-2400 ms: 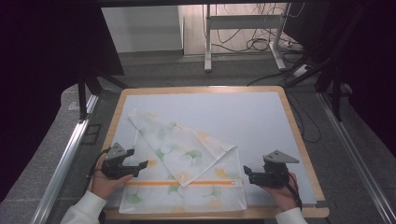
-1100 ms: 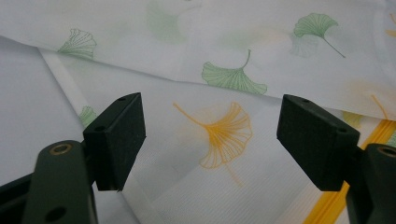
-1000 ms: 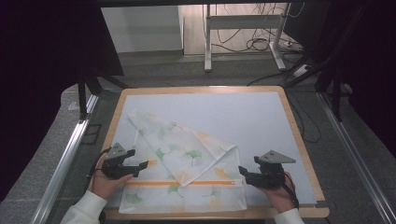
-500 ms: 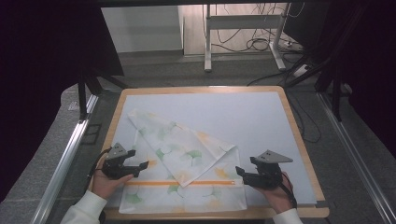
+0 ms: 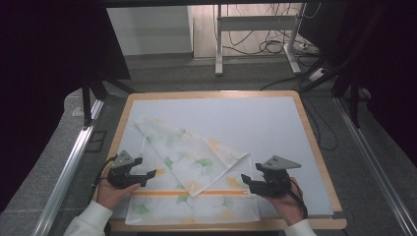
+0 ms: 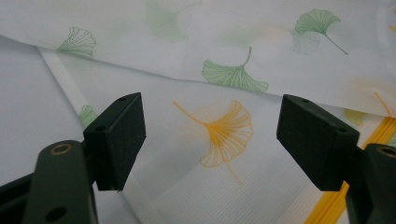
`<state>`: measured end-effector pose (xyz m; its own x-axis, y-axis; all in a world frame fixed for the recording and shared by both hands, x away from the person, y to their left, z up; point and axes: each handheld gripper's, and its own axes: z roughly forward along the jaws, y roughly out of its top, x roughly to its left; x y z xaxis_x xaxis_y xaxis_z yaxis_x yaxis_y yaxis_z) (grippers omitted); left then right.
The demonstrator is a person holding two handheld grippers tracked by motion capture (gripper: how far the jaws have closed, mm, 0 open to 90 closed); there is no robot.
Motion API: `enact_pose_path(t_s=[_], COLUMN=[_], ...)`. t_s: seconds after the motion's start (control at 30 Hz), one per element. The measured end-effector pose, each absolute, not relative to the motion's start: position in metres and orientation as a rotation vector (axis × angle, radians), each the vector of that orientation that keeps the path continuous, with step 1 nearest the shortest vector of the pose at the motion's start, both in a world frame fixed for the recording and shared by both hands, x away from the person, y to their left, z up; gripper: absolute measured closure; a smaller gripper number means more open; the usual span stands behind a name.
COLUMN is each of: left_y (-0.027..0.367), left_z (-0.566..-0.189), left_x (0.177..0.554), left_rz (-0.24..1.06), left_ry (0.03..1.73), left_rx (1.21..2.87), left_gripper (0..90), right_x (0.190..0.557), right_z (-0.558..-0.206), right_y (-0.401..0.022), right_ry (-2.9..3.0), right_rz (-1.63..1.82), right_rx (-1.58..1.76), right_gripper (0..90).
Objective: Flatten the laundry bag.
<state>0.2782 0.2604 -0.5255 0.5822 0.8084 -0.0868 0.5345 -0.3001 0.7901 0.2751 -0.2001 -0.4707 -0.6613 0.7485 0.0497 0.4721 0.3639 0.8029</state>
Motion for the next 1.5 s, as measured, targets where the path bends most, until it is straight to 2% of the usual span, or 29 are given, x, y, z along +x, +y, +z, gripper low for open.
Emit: enact_pose_path(t_s=[0.57, 1.5], left_y=[0.260, 0.260], left_z=[-0.526, -0.525], left_x=[0.278, 0.277], left_rz=[0.415, 0.416], left_ry=[1.067, 1.055], left_rx=[1.987, 1.993], left_gripper=[23.7, 23.7], right_x=[0.291, 0.294], right_z=[-0.438, -0.468], right_y=[-0.153, -0.086], right_ry=[2.375, 2.556], right_rz=[1.225, 1.221], right_rx=[0.967, 0.912], right_gripper=[33.9, 34.2])
